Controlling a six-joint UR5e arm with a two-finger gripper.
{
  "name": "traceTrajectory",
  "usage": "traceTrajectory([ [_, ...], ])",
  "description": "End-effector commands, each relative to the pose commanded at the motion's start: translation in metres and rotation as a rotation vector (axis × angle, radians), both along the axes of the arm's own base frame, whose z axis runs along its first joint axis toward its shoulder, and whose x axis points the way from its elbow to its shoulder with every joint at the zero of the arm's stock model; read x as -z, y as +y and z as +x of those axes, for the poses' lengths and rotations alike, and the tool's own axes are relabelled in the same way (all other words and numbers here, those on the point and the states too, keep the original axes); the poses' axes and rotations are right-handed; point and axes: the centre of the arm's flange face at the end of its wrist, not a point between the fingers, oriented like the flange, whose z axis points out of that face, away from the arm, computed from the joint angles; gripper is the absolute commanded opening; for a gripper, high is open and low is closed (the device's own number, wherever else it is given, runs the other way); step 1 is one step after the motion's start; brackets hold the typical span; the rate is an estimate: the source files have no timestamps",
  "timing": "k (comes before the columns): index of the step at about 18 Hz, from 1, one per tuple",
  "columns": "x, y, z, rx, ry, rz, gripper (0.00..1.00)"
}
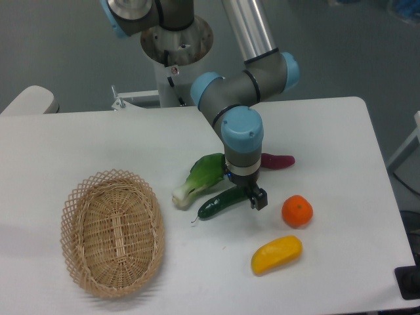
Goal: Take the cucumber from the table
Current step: 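Lower the gripper onto the cucumber and close the fingers around it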
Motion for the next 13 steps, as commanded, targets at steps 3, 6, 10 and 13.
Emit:
traceTrajectory([
  [3, 0.008, 0.000, -0.002, -0.002, -0.010, -0.007, 1.00],
  [6, 0.013, -0.001, -0.004, -0.001, 0.002, -0.041, 1.00],
  [10, 0.014, 0.003, -0.003, 0.005, 0.018, -0.058, 0.72],
  [13, 0.012, 0.004, -0.004, 0.003, 0.019, -0.057, 0.48],
])
